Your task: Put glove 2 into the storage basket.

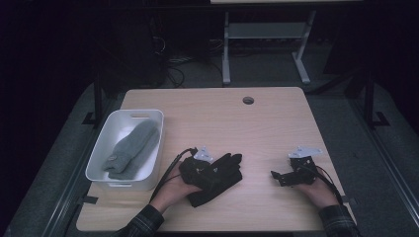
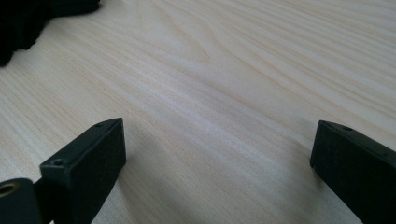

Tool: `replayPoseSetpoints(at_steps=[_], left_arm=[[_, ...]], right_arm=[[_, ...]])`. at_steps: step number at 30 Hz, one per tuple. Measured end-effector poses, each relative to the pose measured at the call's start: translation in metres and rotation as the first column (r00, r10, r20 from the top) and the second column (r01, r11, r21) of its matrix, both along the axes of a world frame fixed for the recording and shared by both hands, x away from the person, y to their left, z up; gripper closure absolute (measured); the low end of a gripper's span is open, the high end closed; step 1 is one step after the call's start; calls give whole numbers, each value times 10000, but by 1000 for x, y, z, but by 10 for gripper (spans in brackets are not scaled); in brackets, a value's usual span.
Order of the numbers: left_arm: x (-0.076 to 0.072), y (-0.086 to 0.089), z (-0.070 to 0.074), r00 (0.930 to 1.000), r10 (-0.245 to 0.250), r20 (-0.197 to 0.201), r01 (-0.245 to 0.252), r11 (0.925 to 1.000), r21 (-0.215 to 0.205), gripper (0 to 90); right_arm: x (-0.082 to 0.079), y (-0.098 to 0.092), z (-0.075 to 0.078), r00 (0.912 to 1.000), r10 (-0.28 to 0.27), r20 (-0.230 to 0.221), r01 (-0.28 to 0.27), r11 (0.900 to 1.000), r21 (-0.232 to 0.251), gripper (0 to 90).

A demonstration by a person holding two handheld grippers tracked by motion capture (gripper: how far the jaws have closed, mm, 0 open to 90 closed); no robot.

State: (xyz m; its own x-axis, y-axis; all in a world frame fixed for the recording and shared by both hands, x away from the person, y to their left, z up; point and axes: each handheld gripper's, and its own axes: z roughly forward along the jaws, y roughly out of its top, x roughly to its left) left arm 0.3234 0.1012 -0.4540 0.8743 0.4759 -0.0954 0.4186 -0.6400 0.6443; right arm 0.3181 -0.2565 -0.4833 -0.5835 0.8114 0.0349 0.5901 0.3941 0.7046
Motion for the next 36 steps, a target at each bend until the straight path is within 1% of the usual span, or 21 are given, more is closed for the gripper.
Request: replayPoseSetpoints(at_steps=[1,3,5,6,7,9,13,14,15,16,19,20,23,25,26,29,31,32,34,35,36], left_arm=[[1,0,-1,9999,-117,27,116,9998,186,205],[0,-1,-3,10000,-8,36,8,10000,25,204],[0,0,-4,9999,17,147,-18,10000,85,193],[1,0,-5,9999,59,96,-60,9999,108,176],[2,1,-6,10000,-59,34,59,9997,217,174],[3,2,-7,10000,-36,-85,37,9999,109,162],[4,2,-10,9990,72,-452,-83,9996,-256,207],[3,3,-10,9994,-53,-340,47,9998,-188,216],[3,4,-10,9993,-135,-347,128,9997,-207,228],[1,3,-10,9992,-83,-384,68,9992,-393,253],[-1,4,-10,9975,-558,-443,536,9973,-501,390],[-2,3,-10,9972,-555,-508,523,9968,-610,436],[-3,3,-9,9934,-826,-792,772,9946,-691,577],[-3,2,-9,9918,-807,-996,733,9944,-757,637],[-3,2,-8,9915,-822,-1009,751,9946,-721,655],[-3,-1,-4,9903,-596,-1258,545,9976,-435,682],[-3,-1,-4,9894,-512,-1362,443,9976,-529,689],[-3,0,-3,9892,-486,-1385,425,9980,-464,691],[-4,0,0,9884,-474,-1441,406,9979,-500,692],[-4,1,2,9882,-498,-1446,417,9974,-590,692],[-4,2,6,9886,-501,-1418,433,9978,-511,692]], right_arm=[[0,0,0,10000,-1,0,1,10000,1,31],[0,0,0,10000,1,-4,-1,10000,-1,32],[0,0,0,10000,2,-1,-2,10000,-4,31],[0,0,0,10000,0,-2,0,10000,1,32],[0,0,0,10000,1,-2,-1,10000,-5,31],[0,0,0,10000,-9,11,9,10000,6,31],[0,0,0,10000,-3,4,3,10000,-1,31],[0,0,0,10000,-2,-3,2,10000,2,31],[0,0,0,10000,-16,18,16,10000,16,31],[0,0,0,10000,-19,7,19,10000,19,32],[0,0,0,10000,-10,23,10,10000,-6,31],[0,0,0,10000,-9,11,9,10000,3,31],[0,0,0,10000,-13,15,13,10000,13,31],[0,0,0,10000,-16,14,16,10000,11,31],[0,0,0,10000,-15,8,15,10000,8,31],[0,0,0,10000,-16,6,16,10000,11,31],[0,0,0,10000,-18,8,17,10000,14,31],[0,0,0,10000,-16,8,16,10000,13,31],[0,0,0,10000,-17,8,17,10000,13,32],[0,0,0,10000,-20,0,20,10000,16,31],[0,0,0,10000,-20,3,20,10000,17,31]])
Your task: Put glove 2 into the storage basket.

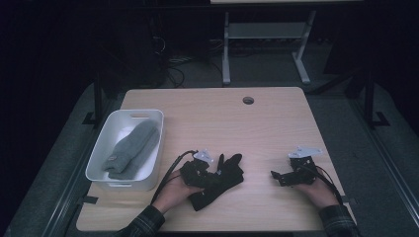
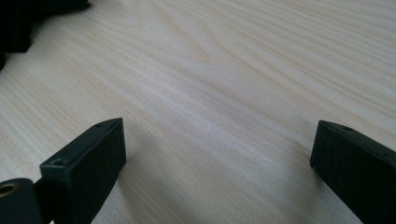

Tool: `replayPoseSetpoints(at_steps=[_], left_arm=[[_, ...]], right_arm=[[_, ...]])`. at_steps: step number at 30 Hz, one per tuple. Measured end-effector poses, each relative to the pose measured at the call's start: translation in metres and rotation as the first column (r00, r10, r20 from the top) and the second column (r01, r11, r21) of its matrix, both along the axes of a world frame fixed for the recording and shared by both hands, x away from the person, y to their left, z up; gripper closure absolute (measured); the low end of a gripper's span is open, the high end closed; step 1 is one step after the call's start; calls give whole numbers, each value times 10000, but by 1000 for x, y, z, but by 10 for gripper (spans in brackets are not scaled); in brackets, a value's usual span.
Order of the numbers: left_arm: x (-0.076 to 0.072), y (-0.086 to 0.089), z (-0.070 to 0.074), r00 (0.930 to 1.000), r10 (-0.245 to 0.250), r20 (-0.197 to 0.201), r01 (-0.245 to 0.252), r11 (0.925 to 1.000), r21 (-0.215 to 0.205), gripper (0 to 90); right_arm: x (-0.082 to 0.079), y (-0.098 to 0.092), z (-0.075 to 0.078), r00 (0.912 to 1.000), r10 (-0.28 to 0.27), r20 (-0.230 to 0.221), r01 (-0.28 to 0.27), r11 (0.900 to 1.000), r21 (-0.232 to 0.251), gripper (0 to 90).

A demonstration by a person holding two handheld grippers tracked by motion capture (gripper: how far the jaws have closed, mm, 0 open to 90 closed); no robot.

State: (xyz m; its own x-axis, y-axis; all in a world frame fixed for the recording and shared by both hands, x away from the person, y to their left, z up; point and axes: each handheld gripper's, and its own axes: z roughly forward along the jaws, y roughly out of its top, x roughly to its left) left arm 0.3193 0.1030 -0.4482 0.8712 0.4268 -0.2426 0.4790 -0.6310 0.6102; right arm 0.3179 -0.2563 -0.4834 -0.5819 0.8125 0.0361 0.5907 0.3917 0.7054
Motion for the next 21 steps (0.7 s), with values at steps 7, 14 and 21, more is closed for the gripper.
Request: replayPoseSetpoints(at_steps=[7,14,21], left_arm=[[-1,16,36,9986,349,406,-330,9983,-471,688],[8,41,72,9915,1046,768,-995,9927,-682,686],[19,71,101,9831,1564,950,-1493,9857,-779,684]], right_arm=[[0,0,0,10000,2,5,-2,10000,-9,31],[0,0,0,10000,-22,2,22,10000,-5,32],[0,0,0,10000,-28,-1,28,10000,0,31]])
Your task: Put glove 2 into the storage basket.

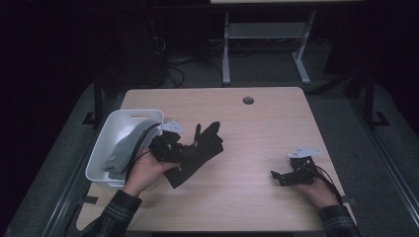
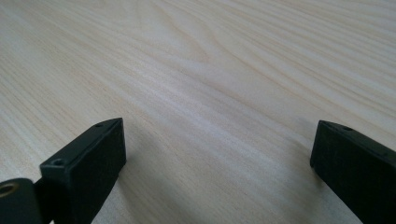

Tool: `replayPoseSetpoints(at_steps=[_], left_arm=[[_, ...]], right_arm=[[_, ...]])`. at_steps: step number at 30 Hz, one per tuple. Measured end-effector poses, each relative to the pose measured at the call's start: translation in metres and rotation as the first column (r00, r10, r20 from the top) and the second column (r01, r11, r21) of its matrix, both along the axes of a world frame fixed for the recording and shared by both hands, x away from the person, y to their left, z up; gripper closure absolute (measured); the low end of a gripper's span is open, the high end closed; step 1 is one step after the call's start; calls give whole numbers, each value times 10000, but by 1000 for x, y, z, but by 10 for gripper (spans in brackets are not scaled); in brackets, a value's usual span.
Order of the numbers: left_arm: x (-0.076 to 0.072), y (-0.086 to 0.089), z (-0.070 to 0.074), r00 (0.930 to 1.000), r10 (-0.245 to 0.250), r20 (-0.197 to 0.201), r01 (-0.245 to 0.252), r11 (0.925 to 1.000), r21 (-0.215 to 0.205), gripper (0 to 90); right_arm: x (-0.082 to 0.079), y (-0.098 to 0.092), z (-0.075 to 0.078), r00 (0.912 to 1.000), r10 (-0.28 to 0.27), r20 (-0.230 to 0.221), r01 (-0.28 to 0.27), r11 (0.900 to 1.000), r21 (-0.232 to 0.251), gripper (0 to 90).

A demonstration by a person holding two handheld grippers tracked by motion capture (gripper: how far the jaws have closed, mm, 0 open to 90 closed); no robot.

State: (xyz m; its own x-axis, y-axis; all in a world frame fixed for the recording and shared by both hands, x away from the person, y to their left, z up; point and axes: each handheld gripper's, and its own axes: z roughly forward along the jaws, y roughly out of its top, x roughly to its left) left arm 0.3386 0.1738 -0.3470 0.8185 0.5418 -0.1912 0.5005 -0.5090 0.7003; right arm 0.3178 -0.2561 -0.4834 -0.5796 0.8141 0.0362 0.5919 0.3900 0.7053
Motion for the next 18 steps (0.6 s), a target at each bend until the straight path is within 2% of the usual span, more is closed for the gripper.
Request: replayPoseSetpoints(at_steps=[6,8,15,18], left_arm=[[8,29,14,9982,581,161,-579,9983,-100,684],[11,38,17,9968,756,243,-757,9971,19,684],[16,74,19,9895,1415,302,-1419,9898,98,684],[19,90,19,9841,1753,276,-1756,9844,126,684]], right_arm=[[0,0,0,10000,-3,-2,3,10000,0,32],[0,0,0,10000,1,-2,-1,10000,4,32],[0,0,0,10000,-6,-4,6,10000,3,31],[0,0,0,10000,-22,-5,22,10000,-1,31]])
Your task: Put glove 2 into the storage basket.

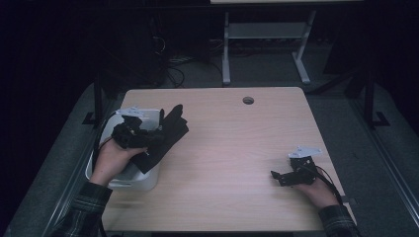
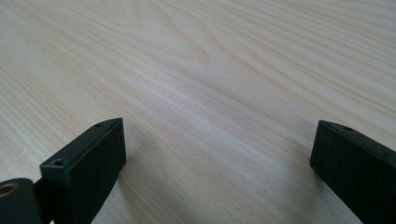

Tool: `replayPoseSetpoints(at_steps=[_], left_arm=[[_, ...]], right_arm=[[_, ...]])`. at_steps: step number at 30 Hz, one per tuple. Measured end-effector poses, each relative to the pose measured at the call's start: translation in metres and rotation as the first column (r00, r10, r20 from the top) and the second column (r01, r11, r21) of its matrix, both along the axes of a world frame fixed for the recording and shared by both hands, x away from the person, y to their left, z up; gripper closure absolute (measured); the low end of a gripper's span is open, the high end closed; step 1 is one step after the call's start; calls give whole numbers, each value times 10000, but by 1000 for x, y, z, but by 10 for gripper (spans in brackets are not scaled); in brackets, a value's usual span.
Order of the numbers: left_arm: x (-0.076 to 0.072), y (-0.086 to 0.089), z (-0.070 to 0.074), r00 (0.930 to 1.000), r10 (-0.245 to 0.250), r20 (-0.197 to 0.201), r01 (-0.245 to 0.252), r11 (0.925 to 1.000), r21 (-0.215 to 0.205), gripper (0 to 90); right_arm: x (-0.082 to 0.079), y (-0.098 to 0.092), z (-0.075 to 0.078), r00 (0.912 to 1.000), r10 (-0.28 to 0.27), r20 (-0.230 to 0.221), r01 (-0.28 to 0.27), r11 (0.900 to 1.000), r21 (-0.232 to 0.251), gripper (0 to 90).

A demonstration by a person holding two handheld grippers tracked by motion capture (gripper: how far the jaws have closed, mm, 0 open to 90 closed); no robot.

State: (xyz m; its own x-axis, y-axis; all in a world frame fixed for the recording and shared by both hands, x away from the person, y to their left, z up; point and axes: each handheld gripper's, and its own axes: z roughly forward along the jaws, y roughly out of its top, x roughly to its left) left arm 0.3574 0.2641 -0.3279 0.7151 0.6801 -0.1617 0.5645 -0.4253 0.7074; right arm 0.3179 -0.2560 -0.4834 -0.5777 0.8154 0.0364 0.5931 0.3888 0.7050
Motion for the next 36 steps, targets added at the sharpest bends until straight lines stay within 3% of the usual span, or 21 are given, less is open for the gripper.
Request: replayPoseSetpoints(at_steps=[9,15,19,24,27,29,32,36], left_arm=[[7,55,-7,9915,1286,-217,-1292,9912,-303,683],[13,84,-19,9812,1869,-477,-1874,9823,-57,681],[19,94,-30,9738,2164,-701,-2174,9761,-62,678],[28,100,-47,9663,2233,-1279,-2257,9742,-42,658],[30,101,-52,9613,2400,-1353,-2428,9701,-45,640],[30,102,-55,9600,2379,-1479,-2400,9708,35,586],[31,101,-59,9636,2292,-1380,-2247,9733,475,403],[30,100,-56,9668,2435,-777,-2387,9689,659,226]], right_arm=[[0,0,0,10000,-11,10,11,10000,3,31],[0,0,0,10000,-15,6,15,10000,10,32],[0,0,0,10000,-32,4,32,10000,10,32],[0,0,0,10000,-36,14,36,10000,-13,32],[0,0,0,10000,-40,13,40,10000,-11,32],[0,0,0,10000,-42,12,42,10000,-11,32],[0,0,0,10000,-40,17,40,10000,-12,31],[0,0,0,10000,-40,15,40,10000,-14,31]])
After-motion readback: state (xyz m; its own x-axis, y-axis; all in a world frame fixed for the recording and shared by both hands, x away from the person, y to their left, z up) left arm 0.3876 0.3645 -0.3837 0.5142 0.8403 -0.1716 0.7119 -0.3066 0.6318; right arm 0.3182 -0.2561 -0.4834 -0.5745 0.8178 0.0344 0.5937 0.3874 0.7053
